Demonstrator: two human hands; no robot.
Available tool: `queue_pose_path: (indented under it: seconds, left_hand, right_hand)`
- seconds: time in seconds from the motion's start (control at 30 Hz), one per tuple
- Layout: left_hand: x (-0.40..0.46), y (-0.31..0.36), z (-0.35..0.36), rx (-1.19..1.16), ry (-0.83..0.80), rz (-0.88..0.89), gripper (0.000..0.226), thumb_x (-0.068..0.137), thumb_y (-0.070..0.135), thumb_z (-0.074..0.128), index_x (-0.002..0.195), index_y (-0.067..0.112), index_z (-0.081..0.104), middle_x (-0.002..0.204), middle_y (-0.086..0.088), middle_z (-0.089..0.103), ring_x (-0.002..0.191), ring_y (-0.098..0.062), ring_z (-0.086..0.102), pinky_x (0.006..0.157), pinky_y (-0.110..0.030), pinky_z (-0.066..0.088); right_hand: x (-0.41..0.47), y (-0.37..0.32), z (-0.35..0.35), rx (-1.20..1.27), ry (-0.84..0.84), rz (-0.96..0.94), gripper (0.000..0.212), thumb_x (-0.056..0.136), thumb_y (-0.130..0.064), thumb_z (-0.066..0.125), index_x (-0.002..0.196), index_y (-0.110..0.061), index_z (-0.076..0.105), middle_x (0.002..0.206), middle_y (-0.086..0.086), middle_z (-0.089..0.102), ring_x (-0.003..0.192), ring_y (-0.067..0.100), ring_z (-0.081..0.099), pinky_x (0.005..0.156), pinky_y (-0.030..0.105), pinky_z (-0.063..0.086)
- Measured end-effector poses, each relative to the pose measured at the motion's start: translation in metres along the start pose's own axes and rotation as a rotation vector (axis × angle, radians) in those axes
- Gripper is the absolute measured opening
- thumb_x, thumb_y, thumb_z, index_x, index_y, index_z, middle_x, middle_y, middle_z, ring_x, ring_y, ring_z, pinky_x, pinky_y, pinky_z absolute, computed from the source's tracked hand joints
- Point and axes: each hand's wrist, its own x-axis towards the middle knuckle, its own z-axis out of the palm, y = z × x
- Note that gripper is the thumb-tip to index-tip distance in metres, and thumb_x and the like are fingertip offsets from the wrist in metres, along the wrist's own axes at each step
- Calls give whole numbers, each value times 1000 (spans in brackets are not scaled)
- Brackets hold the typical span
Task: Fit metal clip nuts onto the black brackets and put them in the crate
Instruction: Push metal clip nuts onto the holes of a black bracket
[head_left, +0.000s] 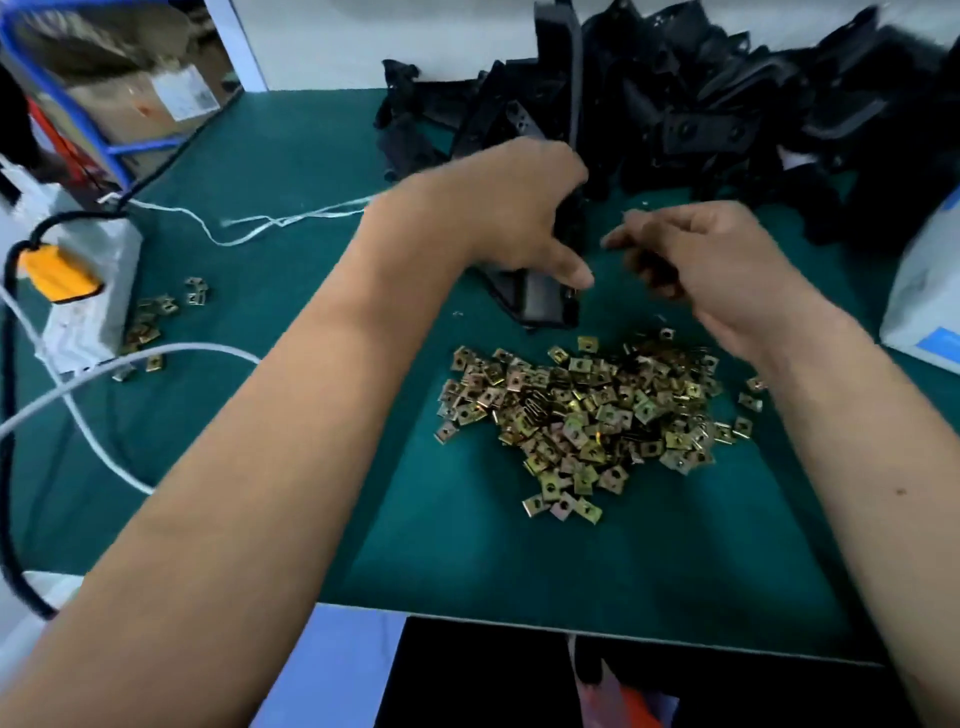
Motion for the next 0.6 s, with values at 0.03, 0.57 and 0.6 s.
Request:
queue_pose_path:
  seconds: [0.03, 0.57, 0.6]
  left_hand:
    - [14, 9, -9, 75, -85, 4, 91, 75, 65, 78, 139, 7, 52, 86, 12, 63, 96, -20, 63, 79, -28, 51]
    - [43, 5, 80, -447, 323, -175, 78, 80, 51, 83, 139, 15, 45, 89, 6, 59, 79, -6, 56, 65, -14, 42]
    - [38, 0, 88, -482, 376, -183, 78, 79, 52, 83, 135, 16, 44, 89, 5, 57, 79, -7, 54, 67, -17, 41]
  right_hand:
    - [-1, 6, -8, 15, 70, 4, 25, 105, -20, 57, 90, -16, 77, 74, -1, 66, 61, 6, 53, 53, 15, 40]
    - [-14, 25, -23, 288, 240, -16, 15, 89, 7, 73, 91, -7, 77, 83, 8, 75, 72, 19, 75, 73, 23, 60]
    - [-14, 25, -23, 318, 225, -5, 16, 89, 9, 71, 94, -6, 76, 89, 11, 74, 76, 21, 76, 76, 24, 60]
